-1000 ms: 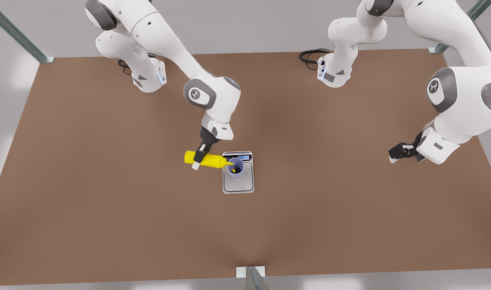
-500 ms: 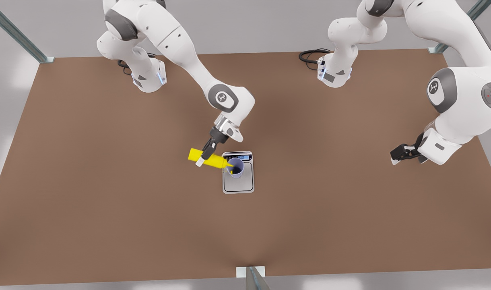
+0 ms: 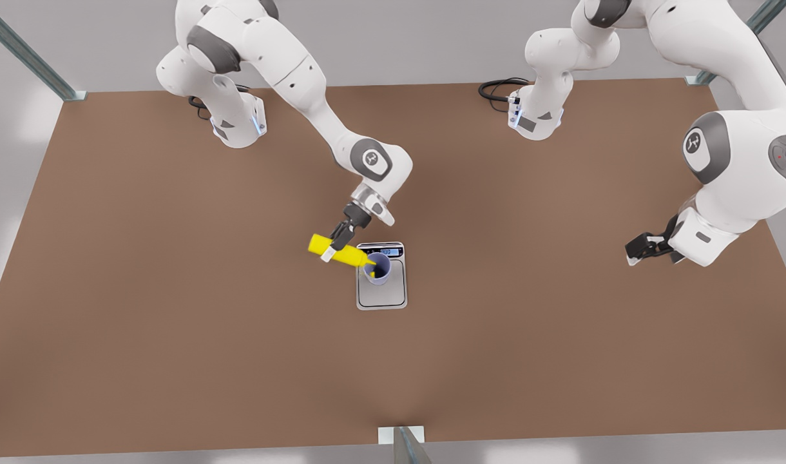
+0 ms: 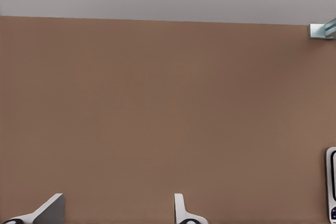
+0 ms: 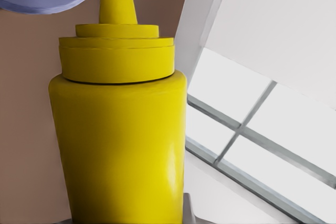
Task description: Move cup to the weight, pick up sauce bottle, pour sauce
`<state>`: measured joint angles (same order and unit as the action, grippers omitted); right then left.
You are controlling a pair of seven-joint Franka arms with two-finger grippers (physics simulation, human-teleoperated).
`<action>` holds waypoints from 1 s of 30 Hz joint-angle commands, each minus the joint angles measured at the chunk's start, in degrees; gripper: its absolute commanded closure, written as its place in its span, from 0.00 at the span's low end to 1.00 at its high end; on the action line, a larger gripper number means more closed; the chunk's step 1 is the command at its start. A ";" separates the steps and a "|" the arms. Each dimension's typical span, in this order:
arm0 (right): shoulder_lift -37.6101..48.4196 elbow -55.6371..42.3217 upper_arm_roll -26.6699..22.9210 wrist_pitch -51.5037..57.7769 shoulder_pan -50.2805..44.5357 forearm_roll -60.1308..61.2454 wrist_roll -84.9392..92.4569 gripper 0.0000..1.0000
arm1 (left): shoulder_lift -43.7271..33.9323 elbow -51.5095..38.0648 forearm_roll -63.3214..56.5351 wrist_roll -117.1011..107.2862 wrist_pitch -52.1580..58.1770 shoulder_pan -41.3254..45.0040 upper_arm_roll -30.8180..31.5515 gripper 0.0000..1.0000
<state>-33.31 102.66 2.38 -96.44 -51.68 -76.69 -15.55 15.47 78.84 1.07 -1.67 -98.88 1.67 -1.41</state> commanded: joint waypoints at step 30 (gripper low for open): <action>1.76 -3.78 -0.18 0.64 3.87 5.05 -0.18 0.41 | 0.00 0.00 -0.10 0.00 -0.35 -0.09 -0.09 0.00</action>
<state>-31.55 98.28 2.28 -95.87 -47.18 -70.42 -15.73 15.47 78.84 1.03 -1.67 -99.23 1.59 -1.49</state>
